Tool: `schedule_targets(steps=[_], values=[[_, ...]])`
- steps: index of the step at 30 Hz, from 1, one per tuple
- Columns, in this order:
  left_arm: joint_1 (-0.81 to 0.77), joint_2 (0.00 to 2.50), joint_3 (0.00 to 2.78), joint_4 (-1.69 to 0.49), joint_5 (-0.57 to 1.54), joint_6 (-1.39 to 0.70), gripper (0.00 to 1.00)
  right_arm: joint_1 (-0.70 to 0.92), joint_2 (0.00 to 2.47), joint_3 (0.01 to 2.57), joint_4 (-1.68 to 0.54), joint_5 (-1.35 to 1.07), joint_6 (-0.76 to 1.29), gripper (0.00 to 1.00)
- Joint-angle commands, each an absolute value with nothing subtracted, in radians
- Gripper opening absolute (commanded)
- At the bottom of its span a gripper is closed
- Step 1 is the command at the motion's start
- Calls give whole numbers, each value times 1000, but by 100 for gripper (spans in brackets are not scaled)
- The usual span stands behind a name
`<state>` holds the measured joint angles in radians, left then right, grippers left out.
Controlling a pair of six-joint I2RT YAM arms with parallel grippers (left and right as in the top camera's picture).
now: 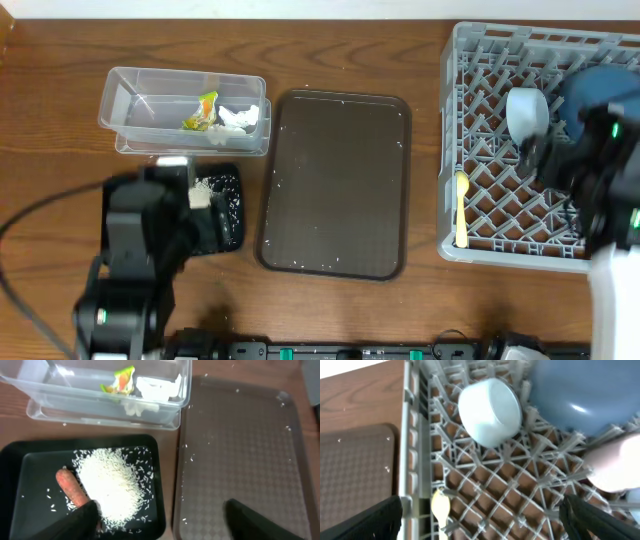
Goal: Sort waste into correct bins and load items into the dishwasher rack
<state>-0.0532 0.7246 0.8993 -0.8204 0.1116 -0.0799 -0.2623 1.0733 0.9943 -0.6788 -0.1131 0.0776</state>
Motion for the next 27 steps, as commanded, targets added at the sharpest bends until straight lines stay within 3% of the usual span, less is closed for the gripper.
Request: schedule_targets(steps=[1, 8, 18, 27], values=[[-54, 648, 871, -802, 92, -91, 87, -255, 923, 874, -638, -52, 134, 99], [-54, 627, 871, -811, 93, -91, 89, -255, 761, 741, -666, -53, 134, 99], [-54, 628, 871, -814, 93, -91, 90, -255, 759, 735, -872, -53, 134, 99], [-54, 628, 871, -815, 93, -91, 91, -255, 759, 735, -925, -53, 134, 99]])
